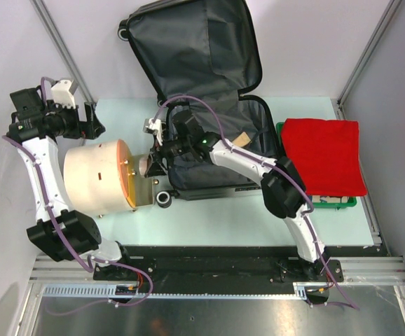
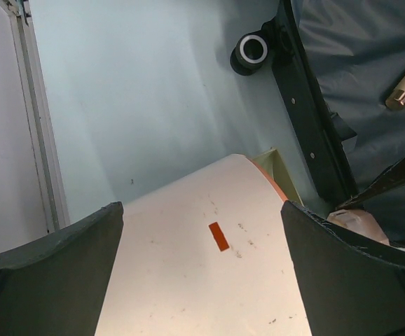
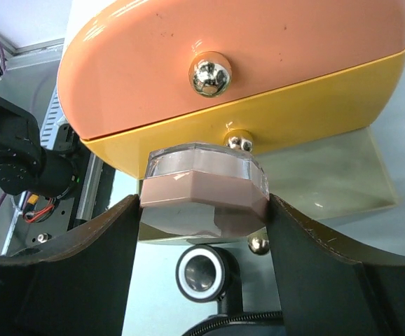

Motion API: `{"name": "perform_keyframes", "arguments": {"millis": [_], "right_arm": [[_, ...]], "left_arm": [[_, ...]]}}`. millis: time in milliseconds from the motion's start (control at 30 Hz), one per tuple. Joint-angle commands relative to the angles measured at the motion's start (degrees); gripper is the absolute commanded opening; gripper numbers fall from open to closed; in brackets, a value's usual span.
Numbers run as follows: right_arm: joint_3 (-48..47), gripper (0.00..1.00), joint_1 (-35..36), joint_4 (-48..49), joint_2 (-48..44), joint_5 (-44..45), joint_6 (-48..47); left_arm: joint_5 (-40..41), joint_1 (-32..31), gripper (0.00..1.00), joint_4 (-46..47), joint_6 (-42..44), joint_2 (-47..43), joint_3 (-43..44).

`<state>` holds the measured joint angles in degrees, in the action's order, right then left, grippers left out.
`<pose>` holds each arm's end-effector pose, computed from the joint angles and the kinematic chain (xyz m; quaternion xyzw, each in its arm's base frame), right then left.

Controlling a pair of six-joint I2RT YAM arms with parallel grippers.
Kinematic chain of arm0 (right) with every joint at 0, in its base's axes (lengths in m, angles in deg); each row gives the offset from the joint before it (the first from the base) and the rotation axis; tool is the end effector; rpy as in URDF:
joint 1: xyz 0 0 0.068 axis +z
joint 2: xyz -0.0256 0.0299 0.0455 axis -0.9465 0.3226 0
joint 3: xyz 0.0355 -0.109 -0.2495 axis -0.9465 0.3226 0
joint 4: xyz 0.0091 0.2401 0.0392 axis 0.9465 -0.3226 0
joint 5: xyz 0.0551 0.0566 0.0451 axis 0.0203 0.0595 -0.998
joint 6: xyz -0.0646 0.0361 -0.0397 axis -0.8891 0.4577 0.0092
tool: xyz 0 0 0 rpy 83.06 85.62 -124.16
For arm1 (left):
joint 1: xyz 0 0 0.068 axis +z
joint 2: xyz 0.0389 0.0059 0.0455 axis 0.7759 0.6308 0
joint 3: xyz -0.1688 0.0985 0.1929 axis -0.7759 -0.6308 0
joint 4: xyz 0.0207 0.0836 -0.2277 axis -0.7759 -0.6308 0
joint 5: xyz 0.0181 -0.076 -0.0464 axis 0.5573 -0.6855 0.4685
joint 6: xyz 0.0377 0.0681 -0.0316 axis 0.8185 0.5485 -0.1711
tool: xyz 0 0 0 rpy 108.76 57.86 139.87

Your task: Open, take out, and arrange the luggage

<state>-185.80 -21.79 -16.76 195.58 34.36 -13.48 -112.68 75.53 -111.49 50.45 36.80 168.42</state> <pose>0.2995 0.4324 0.2804 -0.5487 0.5756 0.4985 0.3451 0.2845 0.0853 0.3997 0.0800 0.8781 -0.0996 0.4611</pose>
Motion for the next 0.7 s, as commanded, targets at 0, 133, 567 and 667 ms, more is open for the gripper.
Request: {"name": "perform_keyframes", "arguments": {"millis": [0, 133, 567, 667], "right_arm": [[-3.76, 0.61, 1.33, 4.06, 1.14, -2.02, 1.17], [-4.38, 0.87, 2.29, 2.04, 2.19, 0.43, 0.29], [-2.71, 0.97, 0.1, -1.74, -1.06, 3.6, -2.85], [1.66, 0.92, -0.52, -1.05, -2.9, 2.82, -4.19]], "left_arm": [[-1.75, -0.47, 1.0, 0.46, 0.97, -1.68, 0.06], [-1.4, -0.39, 1.0, 0.37, 1.23, -1.68, -0.02], [-1.84, -0.39, 1.0, 0.37, 1.68, -1.06, 0.24], [-2.01, -0.39, 1.0, 0.37, 1.67, -1.15, 0.15]]}}
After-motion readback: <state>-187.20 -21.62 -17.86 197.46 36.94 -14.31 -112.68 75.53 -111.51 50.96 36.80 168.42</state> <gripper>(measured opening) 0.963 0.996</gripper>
